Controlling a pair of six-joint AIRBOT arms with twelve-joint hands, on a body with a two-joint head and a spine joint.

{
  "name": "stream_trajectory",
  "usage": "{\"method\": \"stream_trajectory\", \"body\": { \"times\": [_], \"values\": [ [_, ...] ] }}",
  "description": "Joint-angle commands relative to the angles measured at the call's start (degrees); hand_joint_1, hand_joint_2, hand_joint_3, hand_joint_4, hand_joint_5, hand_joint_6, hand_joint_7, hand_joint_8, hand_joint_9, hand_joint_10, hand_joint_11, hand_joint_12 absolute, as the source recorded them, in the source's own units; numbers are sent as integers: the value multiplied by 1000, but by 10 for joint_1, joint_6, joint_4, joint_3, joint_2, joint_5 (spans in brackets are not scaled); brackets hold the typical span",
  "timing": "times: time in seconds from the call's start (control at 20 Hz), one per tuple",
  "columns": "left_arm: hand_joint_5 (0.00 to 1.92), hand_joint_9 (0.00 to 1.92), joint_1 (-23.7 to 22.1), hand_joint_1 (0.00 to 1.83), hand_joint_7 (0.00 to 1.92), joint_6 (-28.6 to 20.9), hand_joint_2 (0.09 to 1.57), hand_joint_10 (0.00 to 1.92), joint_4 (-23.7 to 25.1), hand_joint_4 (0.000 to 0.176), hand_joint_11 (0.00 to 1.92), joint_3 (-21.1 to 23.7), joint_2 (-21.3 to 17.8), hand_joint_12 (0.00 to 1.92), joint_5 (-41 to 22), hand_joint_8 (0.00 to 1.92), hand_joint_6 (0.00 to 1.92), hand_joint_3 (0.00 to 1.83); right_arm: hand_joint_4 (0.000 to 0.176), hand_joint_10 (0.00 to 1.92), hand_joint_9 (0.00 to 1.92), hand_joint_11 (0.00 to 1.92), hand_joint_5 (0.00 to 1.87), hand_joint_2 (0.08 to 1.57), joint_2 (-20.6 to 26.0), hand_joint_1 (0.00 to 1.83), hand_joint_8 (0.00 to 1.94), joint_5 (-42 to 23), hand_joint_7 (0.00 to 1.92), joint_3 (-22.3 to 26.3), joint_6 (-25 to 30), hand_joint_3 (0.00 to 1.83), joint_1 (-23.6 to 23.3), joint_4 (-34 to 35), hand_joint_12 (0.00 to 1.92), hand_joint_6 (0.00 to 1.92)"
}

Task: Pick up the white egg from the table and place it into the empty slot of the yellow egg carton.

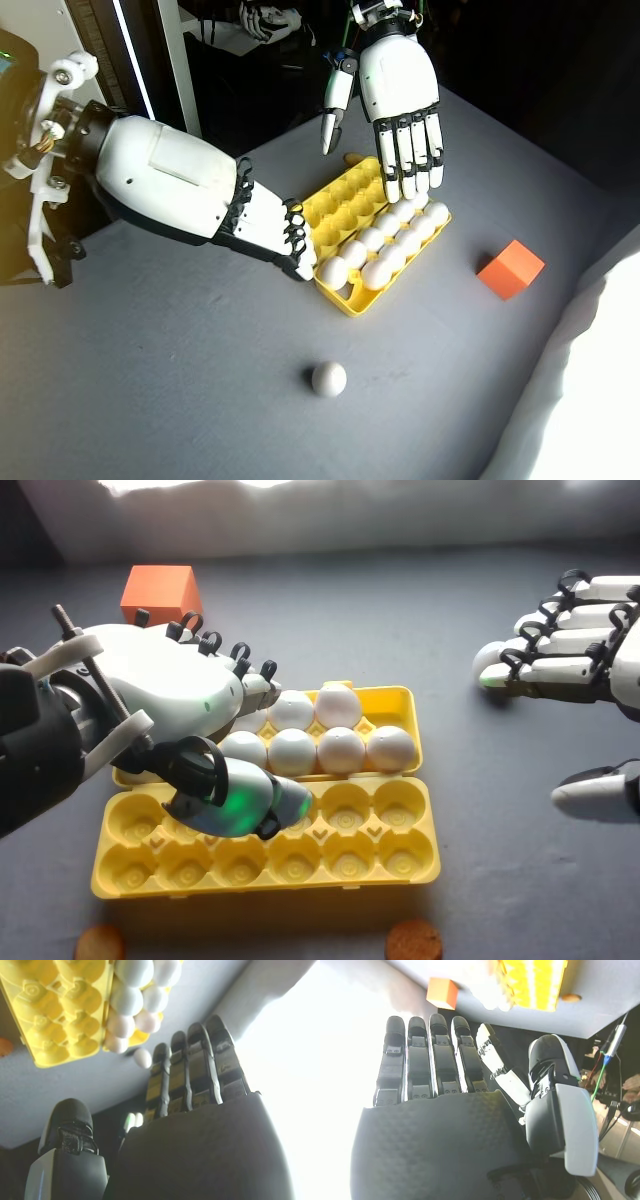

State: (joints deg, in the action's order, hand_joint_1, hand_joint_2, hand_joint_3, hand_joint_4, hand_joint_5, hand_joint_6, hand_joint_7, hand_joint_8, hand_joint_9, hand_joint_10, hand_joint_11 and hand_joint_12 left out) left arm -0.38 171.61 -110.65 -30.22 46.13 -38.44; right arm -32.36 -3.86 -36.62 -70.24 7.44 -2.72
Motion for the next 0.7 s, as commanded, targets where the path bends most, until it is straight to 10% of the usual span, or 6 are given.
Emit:
{"method": "stream_trajectory", "body": {
  "times": [0.0,0.5,0.65],
  "values": [
    [136,111,-8,0,138,1,1204,5,28,0,0,-1,-8,256,7,4,1,4,0,4,109,0,187,1275,7,148,2,-41,157,-6,-1,3,3,4,399,4],
    [166,127,-17,0,157,2,1206,1,22,0,0,-17,-5,265,6,1,1,0,0,0,4,0,95,1026,-57,1042,0,-43,36,-143,12,0,16,68,503,1],
    [177,153,-16,0,185,2,1205,6,32,0,0,-33,-5,284,21,0,3,0,0,0,0,0,60,992,-97,1150,0,-43,0,-179,32,0,2,82,91,4]
  ]
}}
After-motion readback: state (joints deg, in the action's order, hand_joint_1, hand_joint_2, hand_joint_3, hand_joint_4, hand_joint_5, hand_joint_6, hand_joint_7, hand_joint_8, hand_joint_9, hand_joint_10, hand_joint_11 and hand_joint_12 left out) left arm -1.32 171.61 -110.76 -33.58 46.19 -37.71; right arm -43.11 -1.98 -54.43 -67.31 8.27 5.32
